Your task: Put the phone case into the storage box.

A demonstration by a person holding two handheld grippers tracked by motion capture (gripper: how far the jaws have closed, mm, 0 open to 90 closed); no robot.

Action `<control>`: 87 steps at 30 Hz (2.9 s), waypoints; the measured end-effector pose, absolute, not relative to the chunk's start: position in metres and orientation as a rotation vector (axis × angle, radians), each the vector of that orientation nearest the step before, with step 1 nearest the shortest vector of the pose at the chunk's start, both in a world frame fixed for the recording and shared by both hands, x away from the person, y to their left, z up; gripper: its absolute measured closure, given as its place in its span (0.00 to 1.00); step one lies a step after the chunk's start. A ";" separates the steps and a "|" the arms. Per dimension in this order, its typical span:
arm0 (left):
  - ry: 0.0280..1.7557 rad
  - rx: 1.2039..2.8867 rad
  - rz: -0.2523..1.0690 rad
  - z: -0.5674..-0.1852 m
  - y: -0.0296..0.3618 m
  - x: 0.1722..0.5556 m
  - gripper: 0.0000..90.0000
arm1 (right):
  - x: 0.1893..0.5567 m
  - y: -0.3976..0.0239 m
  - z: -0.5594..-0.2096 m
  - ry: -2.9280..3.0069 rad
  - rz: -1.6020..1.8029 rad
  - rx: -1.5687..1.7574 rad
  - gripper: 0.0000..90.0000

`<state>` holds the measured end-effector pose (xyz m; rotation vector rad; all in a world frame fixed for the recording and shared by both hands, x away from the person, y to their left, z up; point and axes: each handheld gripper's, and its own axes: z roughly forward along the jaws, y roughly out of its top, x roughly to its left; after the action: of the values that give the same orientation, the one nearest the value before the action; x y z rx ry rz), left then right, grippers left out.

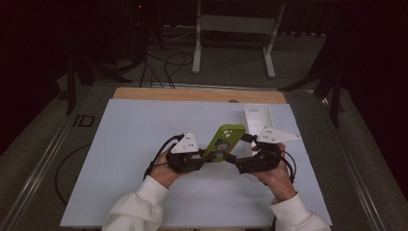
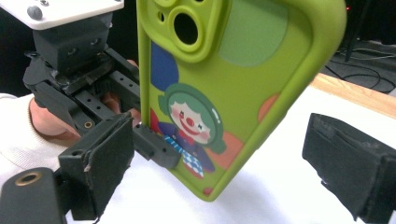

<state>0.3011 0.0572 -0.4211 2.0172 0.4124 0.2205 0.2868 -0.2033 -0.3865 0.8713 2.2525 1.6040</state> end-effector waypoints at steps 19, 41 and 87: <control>0.531 1.973 0.328 -0.423 0.062 0.303 0.86 | 0.284 -0.203 -0.385 2.204 1.591 0.900 0.11; 0.651 1.912 0.455 -0.424 0.060 0.299 0.86 | 0.284 -0.193 -0.381 2.152 1.586 0.944 0.12; 0.682 1.899 0.563 -0.432 0.037 0.285 0.86 | 0.296 -0.175 -0.365 1.957 1.635 1.068 0.09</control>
<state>0.2847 0.0370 -0.4315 1.8991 0.6824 0.5635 0.2959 -0.1753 -0.3647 1.0684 1.9571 1.6355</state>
